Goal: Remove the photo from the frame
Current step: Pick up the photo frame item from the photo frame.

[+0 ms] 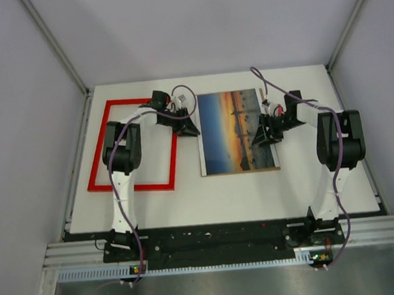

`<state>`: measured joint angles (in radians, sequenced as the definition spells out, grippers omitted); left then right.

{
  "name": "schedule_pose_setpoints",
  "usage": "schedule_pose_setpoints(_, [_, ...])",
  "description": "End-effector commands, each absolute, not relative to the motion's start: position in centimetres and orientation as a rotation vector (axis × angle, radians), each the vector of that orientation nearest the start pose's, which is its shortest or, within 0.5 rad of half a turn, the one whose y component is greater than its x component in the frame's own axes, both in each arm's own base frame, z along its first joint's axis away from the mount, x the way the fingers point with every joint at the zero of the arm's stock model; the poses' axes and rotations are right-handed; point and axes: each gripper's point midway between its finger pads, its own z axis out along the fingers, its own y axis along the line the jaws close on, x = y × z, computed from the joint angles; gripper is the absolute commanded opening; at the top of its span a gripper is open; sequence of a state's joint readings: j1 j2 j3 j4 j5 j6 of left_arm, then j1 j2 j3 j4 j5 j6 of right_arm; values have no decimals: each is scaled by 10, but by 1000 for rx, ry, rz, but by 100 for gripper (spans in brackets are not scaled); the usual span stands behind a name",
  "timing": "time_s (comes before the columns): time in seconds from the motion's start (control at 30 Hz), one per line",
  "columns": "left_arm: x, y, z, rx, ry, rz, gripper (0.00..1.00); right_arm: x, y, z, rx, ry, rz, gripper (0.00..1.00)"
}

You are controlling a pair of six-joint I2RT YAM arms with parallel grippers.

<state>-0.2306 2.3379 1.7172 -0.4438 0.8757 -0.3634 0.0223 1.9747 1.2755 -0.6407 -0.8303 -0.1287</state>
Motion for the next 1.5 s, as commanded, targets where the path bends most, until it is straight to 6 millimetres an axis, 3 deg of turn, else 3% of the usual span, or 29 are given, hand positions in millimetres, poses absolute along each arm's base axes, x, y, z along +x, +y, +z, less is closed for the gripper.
schedule_pose_setpoints(0.0, [446, -259, 63, 196, 2524, -1415, 32, 355, 133, 29, -376, 2651, 1094, 61])
schedule_pose_setpoints(0.33, [451, -255, 88, 206, 2466, -1427, 32, 354, 133, 28, -375, 2656, 1096, 61])
schedule_pose_setpoints(0.8, [454, -249, 100, 210, 2443, -1414, 31, 353, 134, 28, -376, 2658, 1100, 61])
schedule_pose_setpoints(1.17, [453, -256, 91, 181, 2451, -1472, 31, 353, 134, 27, -376, 2660, 1103, 61])
schedule_pose_setpoints(1.47, [462, -218, 64, 138, 2559, -1143, 31, 353, 133, 25, -374, 2664, 1100, 61])
